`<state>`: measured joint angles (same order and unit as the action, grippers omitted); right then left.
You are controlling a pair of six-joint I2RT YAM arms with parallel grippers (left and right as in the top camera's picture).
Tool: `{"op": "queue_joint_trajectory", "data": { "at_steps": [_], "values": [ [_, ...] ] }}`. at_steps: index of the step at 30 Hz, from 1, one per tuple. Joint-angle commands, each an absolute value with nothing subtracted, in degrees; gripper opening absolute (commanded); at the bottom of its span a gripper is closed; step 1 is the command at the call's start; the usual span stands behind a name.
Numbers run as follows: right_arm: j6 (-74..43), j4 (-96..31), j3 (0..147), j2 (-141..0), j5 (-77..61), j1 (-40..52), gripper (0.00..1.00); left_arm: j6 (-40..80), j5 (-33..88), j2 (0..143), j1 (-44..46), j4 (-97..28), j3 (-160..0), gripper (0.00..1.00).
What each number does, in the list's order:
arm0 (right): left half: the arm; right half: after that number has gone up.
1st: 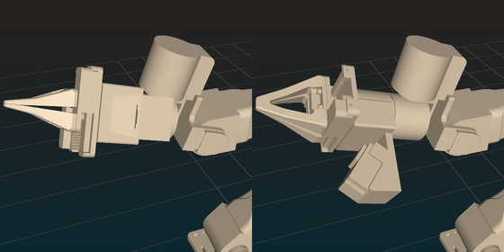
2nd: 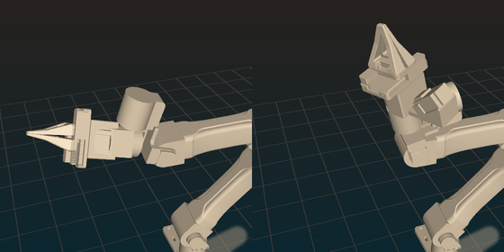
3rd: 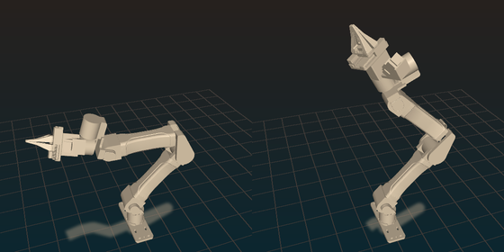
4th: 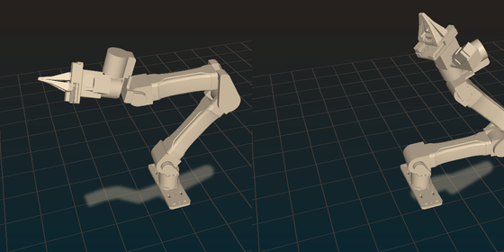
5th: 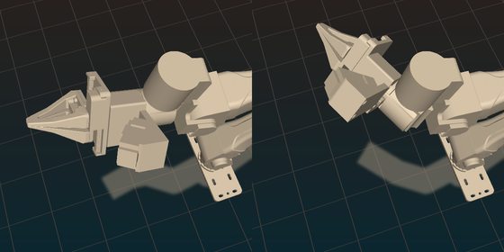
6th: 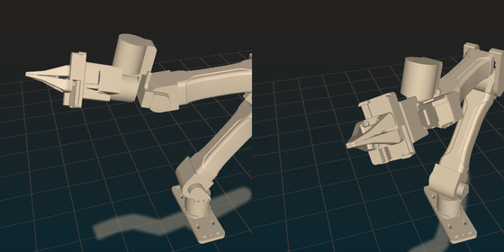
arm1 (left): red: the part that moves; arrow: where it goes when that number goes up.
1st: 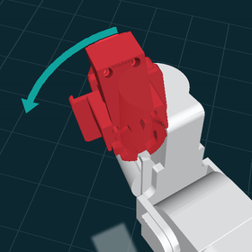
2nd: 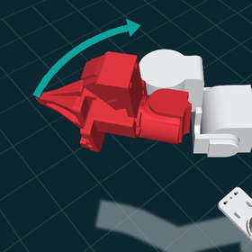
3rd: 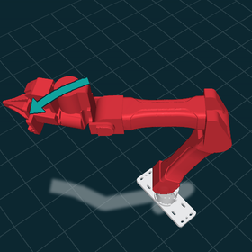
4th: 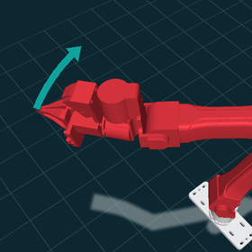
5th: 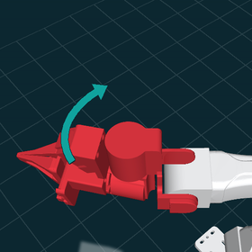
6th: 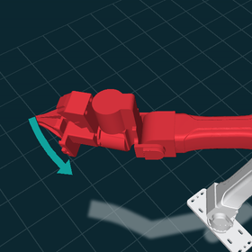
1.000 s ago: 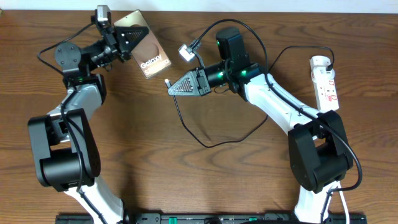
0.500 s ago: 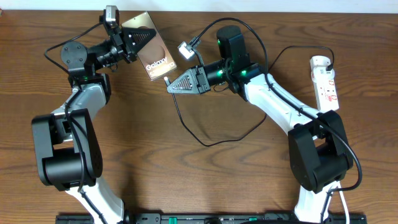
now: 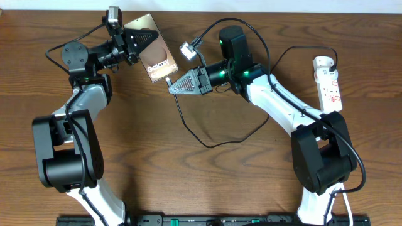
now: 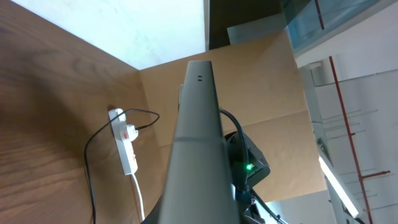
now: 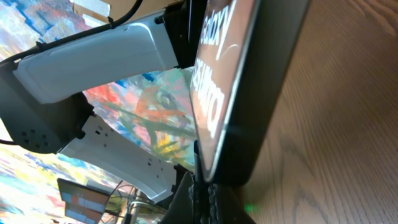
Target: Plug charger to phone and switch on socket
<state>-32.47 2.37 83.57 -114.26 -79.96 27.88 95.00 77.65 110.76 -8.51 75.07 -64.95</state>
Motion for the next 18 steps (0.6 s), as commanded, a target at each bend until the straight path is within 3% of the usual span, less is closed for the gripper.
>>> {"op": "queue_joint_trajectory", "data": {
  "at_steps": [1, 18],
  "values": [
    [-32.77, 2.35, 84.2, -114.02, -80.03, 28.18, 0.01, 96.79, 76.71, 110.04, -8.64, 75.99, -65.69, 0.07],
    [-32.77, 2.42, 84.2, -114.02, -80.07, 28.18, 0.01, 94.98, 78.04, 110.04, -8.64, 76.03, -65.69, 0.07]
  ]
}}
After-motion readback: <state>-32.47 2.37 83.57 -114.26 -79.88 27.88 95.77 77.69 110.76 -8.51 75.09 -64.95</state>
